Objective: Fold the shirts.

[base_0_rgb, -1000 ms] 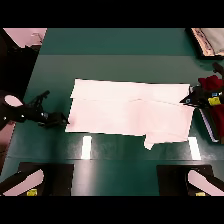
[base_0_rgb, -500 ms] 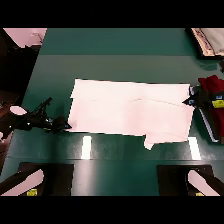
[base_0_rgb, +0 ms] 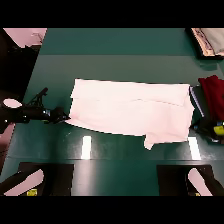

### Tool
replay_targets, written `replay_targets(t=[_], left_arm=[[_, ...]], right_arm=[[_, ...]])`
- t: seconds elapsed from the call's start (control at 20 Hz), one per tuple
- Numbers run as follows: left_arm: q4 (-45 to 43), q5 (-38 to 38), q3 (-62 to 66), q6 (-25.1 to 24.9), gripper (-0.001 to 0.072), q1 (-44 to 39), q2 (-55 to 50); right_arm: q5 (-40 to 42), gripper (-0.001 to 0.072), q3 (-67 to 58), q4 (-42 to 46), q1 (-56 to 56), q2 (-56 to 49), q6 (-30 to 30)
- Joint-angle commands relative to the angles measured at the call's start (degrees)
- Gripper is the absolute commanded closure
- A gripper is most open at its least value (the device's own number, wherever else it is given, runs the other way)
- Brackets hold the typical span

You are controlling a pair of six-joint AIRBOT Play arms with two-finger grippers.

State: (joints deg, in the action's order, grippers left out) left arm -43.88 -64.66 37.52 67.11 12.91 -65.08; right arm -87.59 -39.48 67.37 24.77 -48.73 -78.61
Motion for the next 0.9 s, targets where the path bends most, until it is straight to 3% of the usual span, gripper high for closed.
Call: replay_targets(t=[0.0, 0.35, 0.5, 0.7, 0.85], left_arm=[[0.33, -0.52, 1.84, -0.11, 0.0683, 0.04, 0.02], [0.35, -0.5, 1.84, -0.11, 0.0683, 0.04, 0.02], [0.35, -0.48, 1.84, -0.11, 0.0683, 0.04, 0.02], [0.33, -0.79, 1.84, -0.09, 0.0684, 0.04, 0.02], [-1.14, -2.01, 1.84, 0.15, 0.0685, 0.04, 0.85]], right_arm=[[2.36, 0.0259, 10.01, 1.66, 5.7, 0.9, -1.57], [9.51, 0.0265, 12.7, -4.48, 5.92, -6.69, -1.44], [10.51, 0.0305, 12.7, -4.85, 5.92, -7.37, -1.38], [10.21, 0.0699, 12.7, -4.81, 5.92, -2.64, 0.15], [6.75, 0.07, 12.68, -4.72, 5.92, 1.75, 0.17]])
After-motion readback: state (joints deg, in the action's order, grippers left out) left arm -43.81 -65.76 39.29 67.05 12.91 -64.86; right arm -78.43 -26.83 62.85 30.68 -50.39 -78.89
